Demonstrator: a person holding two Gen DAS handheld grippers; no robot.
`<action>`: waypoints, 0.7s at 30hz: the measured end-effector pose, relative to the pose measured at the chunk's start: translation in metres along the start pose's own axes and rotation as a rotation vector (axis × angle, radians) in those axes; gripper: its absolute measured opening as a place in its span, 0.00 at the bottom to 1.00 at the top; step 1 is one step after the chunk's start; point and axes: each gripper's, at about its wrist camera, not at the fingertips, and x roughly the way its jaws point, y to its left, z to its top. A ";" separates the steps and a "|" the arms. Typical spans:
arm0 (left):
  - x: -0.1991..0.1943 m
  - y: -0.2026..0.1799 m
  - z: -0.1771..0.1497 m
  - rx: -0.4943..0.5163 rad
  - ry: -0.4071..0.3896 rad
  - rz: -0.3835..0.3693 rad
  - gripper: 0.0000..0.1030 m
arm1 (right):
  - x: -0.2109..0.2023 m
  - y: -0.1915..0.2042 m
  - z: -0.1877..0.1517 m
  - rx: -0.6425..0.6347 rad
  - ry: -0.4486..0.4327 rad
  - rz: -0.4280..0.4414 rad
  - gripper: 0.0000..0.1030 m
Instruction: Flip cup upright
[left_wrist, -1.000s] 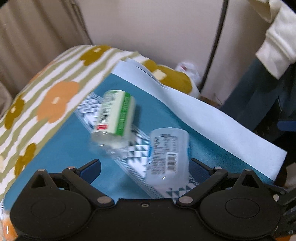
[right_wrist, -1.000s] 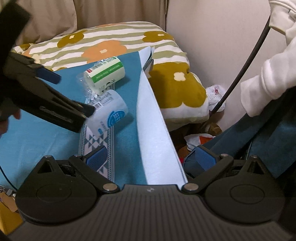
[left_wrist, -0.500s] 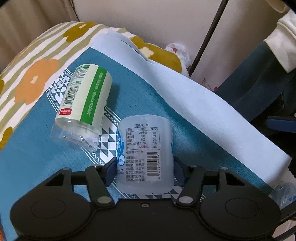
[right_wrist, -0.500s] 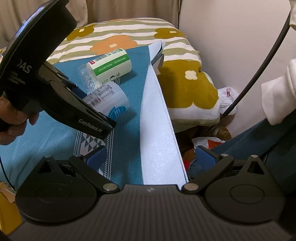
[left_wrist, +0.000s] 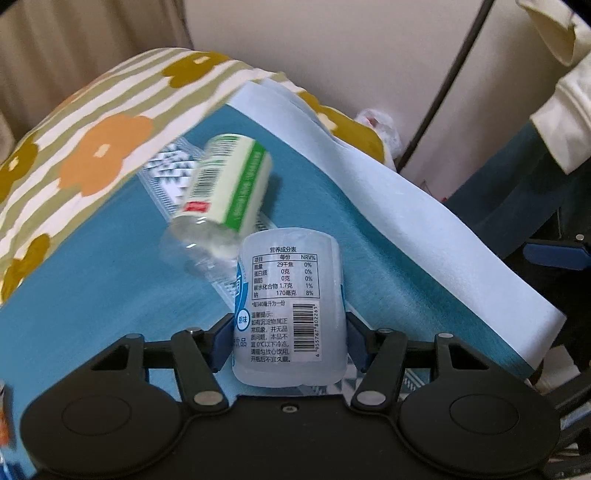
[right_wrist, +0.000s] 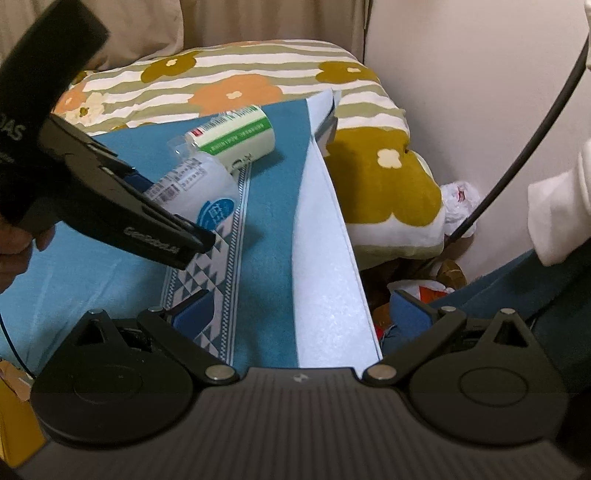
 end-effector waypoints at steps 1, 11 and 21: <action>-0.005 0.002 -0.002 -0.014 -0.005 0.006 0.63 | -0.002 0.002 0.001 -0.006 -0.004 0.001 1.00; -0.061 0.030 -0.048 -0.206 -0.061 0.066 0.63 | -0.025 0.032 0.017 -0.080 -0.053 0.046 1.00; -0.083 0.058 -0.104 -0.419 -0.057 0.141 0.63 | -0.023 0.065 0.028 -0.134 -0.032 0.151 1.00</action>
